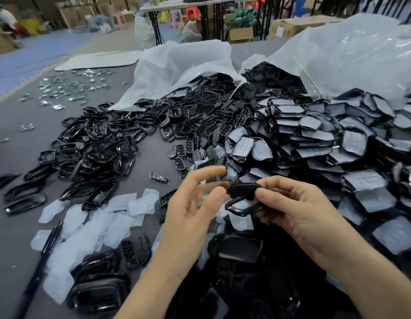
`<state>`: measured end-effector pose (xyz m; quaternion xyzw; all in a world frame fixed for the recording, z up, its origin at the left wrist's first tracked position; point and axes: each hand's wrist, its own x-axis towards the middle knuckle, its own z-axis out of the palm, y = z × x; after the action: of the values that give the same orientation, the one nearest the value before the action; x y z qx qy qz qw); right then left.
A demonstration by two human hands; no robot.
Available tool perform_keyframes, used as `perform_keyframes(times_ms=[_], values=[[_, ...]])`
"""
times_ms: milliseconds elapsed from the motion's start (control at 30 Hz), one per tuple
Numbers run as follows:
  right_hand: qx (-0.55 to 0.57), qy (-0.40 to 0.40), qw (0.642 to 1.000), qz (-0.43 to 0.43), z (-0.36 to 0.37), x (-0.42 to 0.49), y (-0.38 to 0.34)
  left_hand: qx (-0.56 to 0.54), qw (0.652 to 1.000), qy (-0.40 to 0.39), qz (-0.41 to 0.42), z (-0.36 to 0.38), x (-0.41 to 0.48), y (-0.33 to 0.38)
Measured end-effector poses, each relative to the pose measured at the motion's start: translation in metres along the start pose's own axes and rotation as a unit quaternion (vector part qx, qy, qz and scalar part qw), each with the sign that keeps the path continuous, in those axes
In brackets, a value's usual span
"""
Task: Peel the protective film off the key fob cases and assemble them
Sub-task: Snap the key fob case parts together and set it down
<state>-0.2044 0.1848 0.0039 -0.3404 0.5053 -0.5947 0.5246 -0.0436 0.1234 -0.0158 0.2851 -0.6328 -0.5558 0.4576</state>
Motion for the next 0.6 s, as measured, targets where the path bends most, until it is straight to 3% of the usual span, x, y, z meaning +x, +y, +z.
perform_keyframes(times_ms=[100,167,267,600], values=[[0.022,-0.003,1.000,0.018,-0.001,0.000,0.000,-0.078,0.994,-0.057,-0.057,0.008,-0.003,-0.002],[0.041,0.000,0.999,0.031,-0.001,0.000,-0.001,-0.065,0.993,-0.070,-0.066,0.014,-0.005,-0.004],[0.062,0.010,0.997,0.044,-0.001,0.000,-0.001,-0.020,0.997,-0.054,-0.046,0.019,-0.005,-0.002],[0.133,0.071,0.988,0.030,-0.002,0.003,0.000,-0.040,0.999,0.030,0.003,0.022,-0.005,0.002]])
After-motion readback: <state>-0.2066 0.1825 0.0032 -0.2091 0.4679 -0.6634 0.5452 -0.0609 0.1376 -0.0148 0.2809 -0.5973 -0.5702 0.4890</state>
